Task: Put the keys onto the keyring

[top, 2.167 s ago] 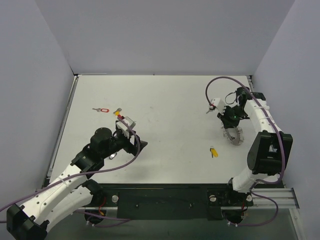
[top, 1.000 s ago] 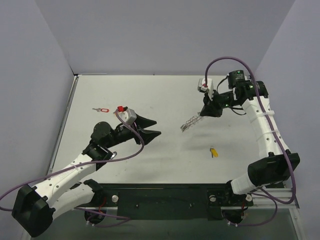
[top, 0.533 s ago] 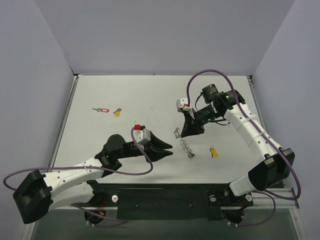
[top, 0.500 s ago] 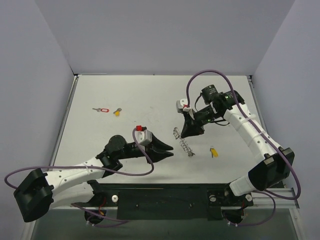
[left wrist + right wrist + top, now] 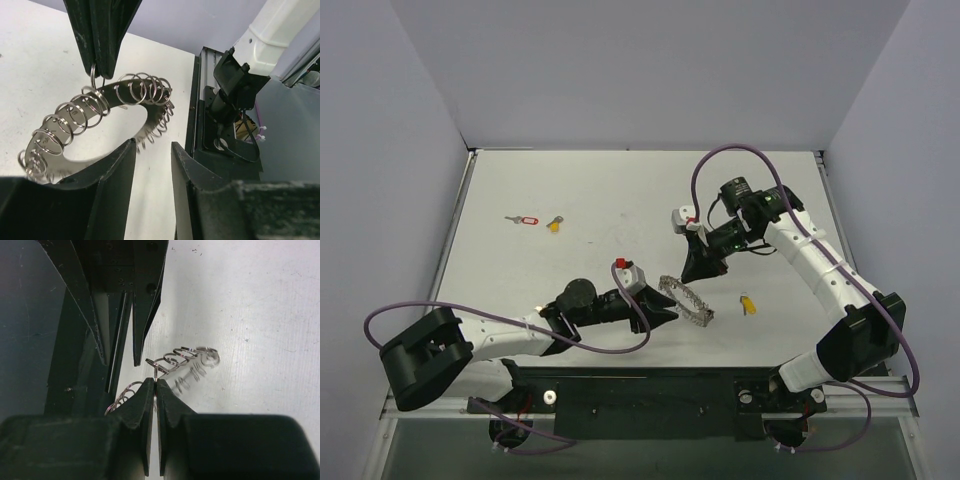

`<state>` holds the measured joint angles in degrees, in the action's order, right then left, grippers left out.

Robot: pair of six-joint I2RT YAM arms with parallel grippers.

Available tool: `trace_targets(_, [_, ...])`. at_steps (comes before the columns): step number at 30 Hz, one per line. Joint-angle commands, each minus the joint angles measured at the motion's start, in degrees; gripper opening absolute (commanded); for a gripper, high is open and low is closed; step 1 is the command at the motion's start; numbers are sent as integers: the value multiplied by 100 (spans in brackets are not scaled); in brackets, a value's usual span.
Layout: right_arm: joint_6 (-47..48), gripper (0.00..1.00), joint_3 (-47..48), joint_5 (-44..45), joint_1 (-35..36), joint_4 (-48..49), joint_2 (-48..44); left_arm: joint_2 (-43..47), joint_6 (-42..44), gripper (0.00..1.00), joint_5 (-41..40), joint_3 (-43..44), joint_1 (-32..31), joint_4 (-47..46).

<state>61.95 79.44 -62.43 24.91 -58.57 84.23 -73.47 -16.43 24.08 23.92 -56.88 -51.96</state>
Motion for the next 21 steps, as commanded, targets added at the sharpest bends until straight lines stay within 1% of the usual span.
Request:
trace_targets(1, [177, 0, -25, -445, 41, -155, -64, -9, -106, 45, -570, 95, -182, -806])
trace_targets(3, [194, 0, -51, -436, 41, -164, -73, -35, -106, 49, -737, 43, -209, -929])
trace_targets(8, [203, 0, -60, -436, 41, -173, -55, -220, -185, 52, -852, 16, -218, -1280])
trace_targets(10, [212, 0, -69, -436, 41, -173, -64, -299, -221, 57, -956, 42, -218, -1360])
trace_targets(13, [212, 0, -86, -436, 41, -173, -47, -273, -195, 61, -1167, 34, -235, -1404])
trace_targets(16, [212, 0, -95, -463, 49, -173, -38, -185, -72, 62, -1457, -10, -253, -1369])
trace_targets(21, [221, 0, -113, -463, 58, -164, -12, -53, 52, 63, -1538, -81, -253, -1439])
